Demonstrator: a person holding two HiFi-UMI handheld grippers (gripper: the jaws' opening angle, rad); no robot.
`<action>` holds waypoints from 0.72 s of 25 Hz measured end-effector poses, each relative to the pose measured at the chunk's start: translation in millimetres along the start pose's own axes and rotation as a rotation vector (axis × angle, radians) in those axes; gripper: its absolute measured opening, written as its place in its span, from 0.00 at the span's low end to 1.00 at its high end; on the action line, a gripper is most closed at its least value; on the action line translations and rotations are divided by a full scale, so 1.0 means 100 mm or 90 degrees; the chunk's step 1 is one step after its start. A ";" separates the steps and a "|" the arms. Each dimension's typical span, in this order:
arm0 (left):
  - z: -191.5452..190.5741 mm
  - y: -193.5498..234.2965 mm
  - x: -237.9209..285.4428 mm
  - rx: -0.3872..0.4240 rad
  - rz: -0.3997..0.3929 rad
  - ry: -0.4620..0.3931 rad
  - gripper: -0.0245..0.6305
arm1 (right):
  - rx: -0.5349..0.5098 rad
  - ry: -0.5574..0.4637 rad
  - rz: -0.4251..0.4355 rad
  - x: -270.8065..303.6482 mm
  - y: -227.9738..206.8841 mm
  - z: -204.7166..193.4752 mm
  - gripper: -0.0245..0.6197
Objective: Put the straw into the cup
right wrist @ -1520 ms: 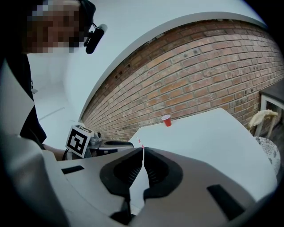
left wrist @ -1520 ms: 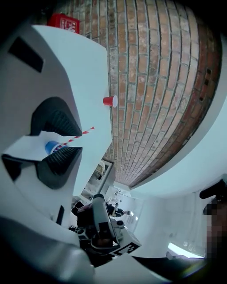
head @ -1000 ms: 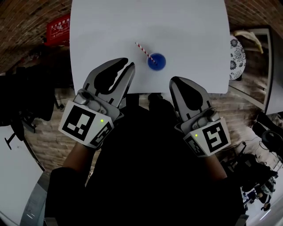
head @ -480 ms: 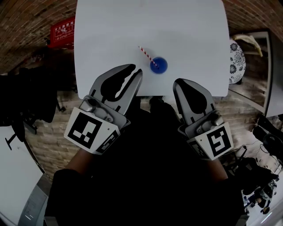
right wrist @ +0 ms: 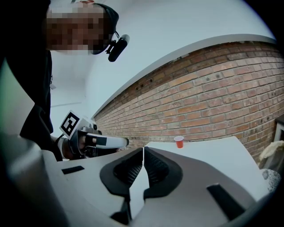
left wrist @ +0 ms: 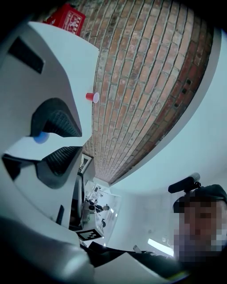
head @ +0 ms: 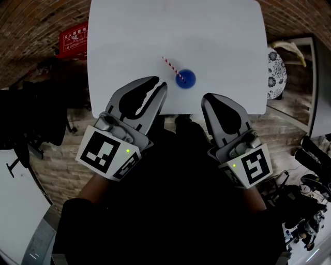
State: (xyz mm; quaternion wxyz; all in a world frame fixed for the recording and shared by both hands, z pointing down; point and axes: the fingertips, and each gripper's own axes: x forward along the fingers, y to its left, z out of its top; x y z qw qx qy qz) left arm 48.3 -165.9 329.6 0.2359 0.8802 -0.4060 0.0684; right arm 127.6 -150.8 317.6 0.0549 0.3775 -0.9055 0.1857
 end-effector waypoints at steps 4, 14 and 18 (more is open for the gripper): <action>-0.04 0.00 0.01 0.004 0.002 0.006 0.15 | 0.002 0.002 0.001 0.00 0.00 -0.02 0.09; -0.08 -0.02 0.03 0.016 0.001 0.020 0.15 | 0.000 0.004 0.006 0.01 0.03 -0.03 0.09; -0.11 0.00 0.04 0.014 0.003 0.023 0.15 | 0.002 0.006 0.002 0.01 0.00 -0.05 0.09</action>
